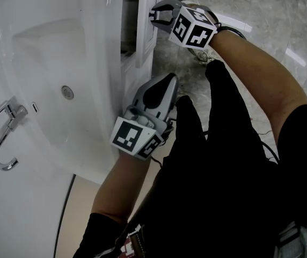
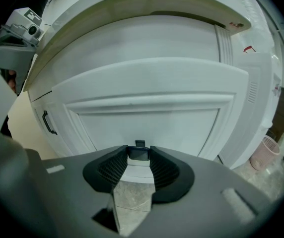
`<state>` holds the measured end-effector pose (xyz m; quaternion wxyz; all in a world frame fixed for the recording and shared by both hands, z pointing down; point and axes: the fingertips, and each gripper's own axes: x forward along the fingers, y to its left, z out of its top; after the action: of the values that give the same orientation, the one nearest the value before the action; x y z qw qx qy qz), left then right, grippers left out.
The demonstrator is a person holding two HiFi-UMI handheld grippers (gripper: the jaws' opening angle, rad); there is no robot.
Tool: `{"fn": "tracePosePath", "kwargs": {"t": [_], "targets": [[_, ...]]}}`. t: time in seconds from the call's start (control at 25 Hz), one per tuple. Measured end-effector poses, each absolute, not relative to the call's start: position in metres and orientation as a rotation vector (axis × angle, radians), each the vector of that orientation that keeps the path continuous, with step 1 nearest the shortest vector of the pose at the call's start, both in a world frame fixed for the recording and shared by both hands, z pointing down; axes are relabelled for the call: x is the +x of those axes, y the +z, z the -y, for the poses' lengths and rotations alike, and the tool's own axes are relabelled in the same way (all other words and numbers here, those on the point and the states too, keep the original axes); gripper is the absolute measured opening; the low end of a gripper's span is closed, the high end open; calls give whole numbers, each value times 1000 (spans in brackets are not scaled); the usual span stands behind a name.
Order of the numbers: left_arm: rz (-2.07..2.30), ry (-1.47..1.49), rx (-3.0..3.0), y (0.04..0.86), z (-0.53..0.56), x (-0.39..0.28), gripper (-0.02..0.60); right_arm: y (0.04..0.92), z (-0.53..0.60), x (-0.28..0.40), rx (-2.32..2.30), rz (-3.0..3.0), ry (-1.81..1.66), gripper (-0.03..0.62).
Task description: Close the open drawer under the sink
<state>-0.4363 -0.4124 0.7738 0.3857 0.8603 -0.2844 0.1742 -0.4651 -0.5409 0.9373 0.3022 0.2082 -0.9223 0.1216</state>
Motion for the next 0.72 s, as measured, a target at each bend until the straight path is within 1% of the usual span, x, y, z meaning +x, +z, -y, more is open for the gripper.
{"fn": "tracePosePath", "kwargs": {"t": [0.72], "targets": [[709, 460, 2205, 777, 405, -431, 0, 937, 546, -471, 566, 2464, 320, 138]]}}
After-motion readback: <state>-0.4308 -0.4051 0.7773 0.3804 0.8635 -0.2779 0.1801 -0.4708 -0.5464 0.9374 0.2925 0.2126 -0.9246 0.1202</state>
